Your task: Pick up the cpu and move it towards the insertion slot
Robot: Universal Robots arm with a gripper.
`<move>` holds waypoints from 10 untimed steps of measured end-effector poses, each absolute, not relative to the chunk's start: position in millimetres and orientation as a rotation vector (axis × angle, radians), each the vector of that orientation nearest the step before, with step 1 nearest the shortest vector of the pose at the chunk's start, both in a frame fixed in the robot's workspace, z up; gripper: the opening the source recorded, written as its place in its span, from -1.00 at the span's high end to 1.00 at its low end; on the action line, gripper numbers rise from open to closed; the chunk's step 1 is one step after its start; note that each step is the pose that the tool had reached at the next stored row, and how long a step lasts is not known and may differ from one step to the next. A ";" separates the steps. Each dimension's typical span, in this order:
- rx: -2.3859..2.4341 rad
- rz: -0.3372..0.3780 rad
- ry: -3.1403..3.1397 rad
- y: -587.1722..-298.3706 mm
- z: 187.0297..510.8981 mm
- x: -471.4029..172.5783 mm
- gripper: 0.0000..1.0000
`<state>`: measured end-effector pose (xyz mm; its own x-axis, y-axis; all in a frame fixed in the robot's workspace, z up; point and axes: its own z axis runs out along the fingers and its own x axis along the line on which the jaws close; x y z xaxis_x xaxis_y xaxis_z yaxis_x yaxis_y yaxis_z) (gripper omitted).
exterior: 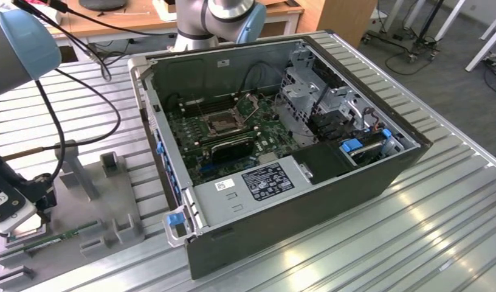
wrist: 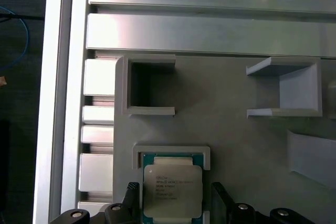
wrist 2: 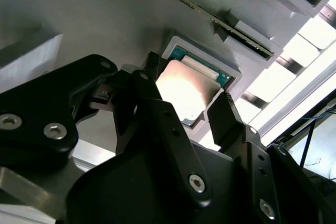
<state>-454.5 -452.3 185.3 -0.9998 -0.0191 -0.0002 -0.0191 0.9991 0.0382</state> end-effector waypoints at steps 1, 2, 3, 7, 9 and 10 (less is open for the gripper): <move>0.030 -0.060 -3.141 -452.4 185.3 -454.5 -0.29; 0.030 -0.060 -3.141 -452.3 185.3 -454.5 -0.29; 0.030 -0.060 -3.140 -452.3 185.2 -454.8 -0.29; 0.030 -0.060 -3.141 -452.1 184.8 -455.7 -0.29; 0.030 -0.060 -3.141 -451.9 184.5 -455.7 -0.29; 0.030 -0.061 -3.141 -451.7 184.4 -455.8 -0.29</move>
